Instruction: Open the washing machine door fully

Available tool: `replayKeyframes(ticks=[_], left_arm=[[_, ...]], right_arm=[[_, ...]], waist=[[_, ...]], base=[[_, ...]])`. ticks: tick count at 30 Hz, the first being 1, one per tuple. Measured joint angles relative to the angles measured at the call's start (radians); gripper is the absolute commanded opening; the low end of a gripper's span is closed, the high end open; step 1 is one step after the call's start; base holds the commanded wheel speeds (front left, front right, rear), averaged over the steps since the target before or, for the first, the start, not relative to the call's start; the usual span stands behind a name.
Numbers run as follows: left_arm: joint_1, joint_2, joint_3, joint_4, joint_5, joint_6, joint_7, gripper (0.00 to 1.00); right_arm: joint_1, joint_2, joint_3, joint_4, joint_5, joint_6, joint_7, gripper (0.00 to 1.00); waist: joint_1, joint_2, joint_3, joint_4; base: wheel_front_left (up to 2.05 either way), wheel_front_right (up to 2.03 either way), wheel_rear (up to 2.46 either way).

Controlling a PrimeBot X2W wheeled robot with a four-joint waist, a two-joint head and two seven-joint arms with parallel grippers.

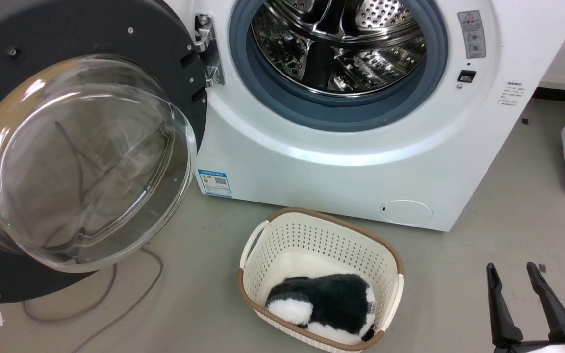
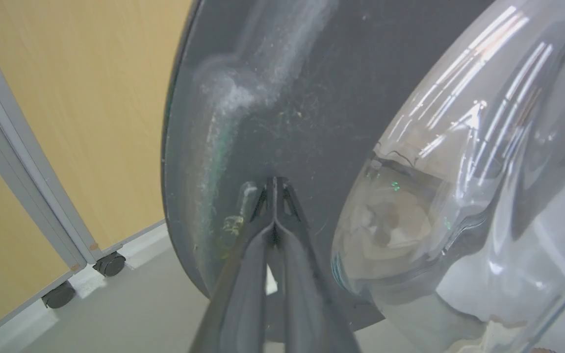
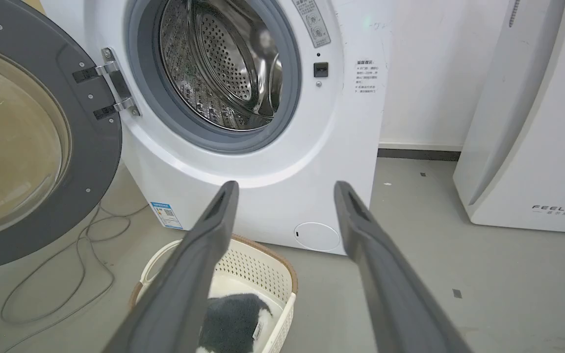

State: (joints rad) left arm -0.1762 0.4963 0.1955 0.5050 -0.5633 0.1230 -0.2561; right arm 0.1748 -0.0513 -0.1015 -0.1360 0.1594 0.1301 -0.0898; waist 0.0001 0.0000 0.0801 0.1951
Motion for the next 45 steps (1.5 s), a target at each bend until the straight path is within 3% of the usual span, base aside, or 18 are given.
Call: replayKeyframes(ticks=[6,15,16,17,18,19,28,35,45], left_arm=[[0.04,-0.064,0.055,-0.084,0.065,-0.003,0.0,0.0],[0.229,-0.222,0.022,-0.32,0.166,-0.002,0.0,0.0],[0.25,-0.241,0.007,-0.346,0.179,-0.001,0.0,0.24],[0.27,-0.26,-0.009,-0.372,0.193,0.002,0.0,0.38],[0.286,-0.276,-0.026,-0.396,0.206,0.007,0.0,0.83],[0.301,-0.29,-0.044,-0.42,0.219,0.007,0.0,1.0],[0.356,-0.351,-0.197,-0.492,0.292,0.004,0.035,1.0],[0.341,-0.361,-0.309,-0.467,0.353,-0.021,0.053,1.0],[0.271,-0.361,-0.381,-0.436,0.413,-0.03,0.046,1.0]], right_arm=[[0.002,0.0,0.002,0.012,0.008,0.0,-0.001,1.0],[0.007,0.0,0.011,0.021,0.007,0.0,-0.008,1.0],[0.007,0.0,0.012,0.021,0.007,0.0,-0.008,1.0],[0.007,0.0,0.012,0.021,0.003,0.0,-0.008,1.0],[0.008,0.0,0.014,0.021,0.0,0.0,-0.008,1.0],[0.008,0.0,0.015,0.02,0.0,0.0,-0.008,1.0],[0.011,0.0,0.035,0.011,-0.021,0.0,0.009,1.0],[0.015,0.0,0.032,0.003,-0.043,0.0,0.019,1.0],[0.022,0.0,0.026,-0.005,-0.076,0.0,0.042,1.0]], waist=[[-0.0001,0.0,-0.024,0.001],[-0.0001,0.0,-0.062,0.012],[-0.0001,0.0,-0.064,0.012],[-0.0001,0.0,-0.066,0.011],[0.0,0.0,-0.068,0.011],[-0.0001,0.0,-0.069,0.01],[-0.0001,0.0,-0.083,-0.02],[-0.0001,0.0,-0.093,-0.074],[-0.0001,0.0,-0.093,-0.159]], base=[[0.0,0.0,0.0],[0.0,0.0,0.0],[0.0,0.0,0.0],[0.0,0.0,0.0],[0.0,0.0,0.0],[0.0,0.0,0.0],[0.0,0.0,0.0],[0.0,0.0,0.0],[0.0,0.0,0.0]])
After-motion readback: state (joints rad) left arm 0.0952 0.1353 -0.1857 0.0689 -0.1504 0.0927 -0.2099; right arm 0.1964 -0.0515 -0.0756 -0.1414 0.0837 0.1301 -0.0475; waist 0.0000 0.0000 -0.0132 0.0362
